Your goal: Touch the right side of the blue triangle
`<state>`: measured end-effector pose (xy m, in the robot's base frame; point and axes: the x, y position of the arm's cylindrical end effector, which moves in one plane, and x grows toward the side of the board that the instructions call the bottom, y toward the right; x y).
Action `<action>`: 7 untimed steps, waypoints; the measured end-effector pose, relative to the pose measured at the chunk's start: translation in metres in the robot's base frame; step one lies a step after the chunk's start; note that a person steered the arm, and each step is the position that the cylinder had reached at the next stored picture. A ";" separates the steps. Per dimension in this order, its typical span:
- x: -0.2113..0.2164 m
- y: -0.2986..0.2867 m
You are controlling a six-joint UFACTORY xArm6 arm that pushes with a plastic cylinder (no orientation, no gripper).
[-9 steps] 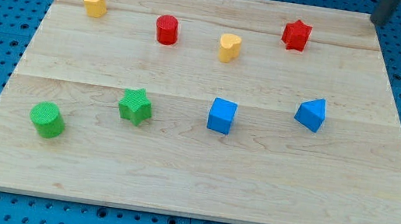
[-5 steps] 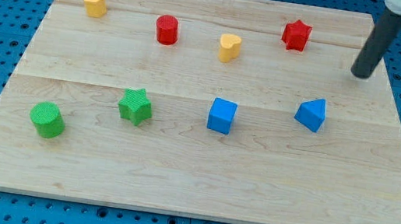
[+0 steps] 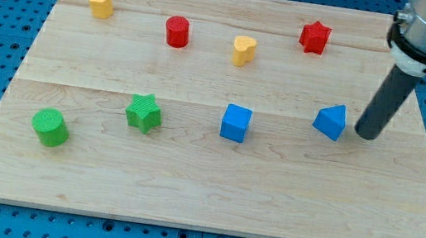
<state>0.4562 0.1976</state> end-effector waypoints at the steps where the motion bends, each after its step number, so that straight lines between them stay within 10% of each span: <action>1: 0.000 -0.008; 3: 0.022 -0.027; 7: 0.101 -0.246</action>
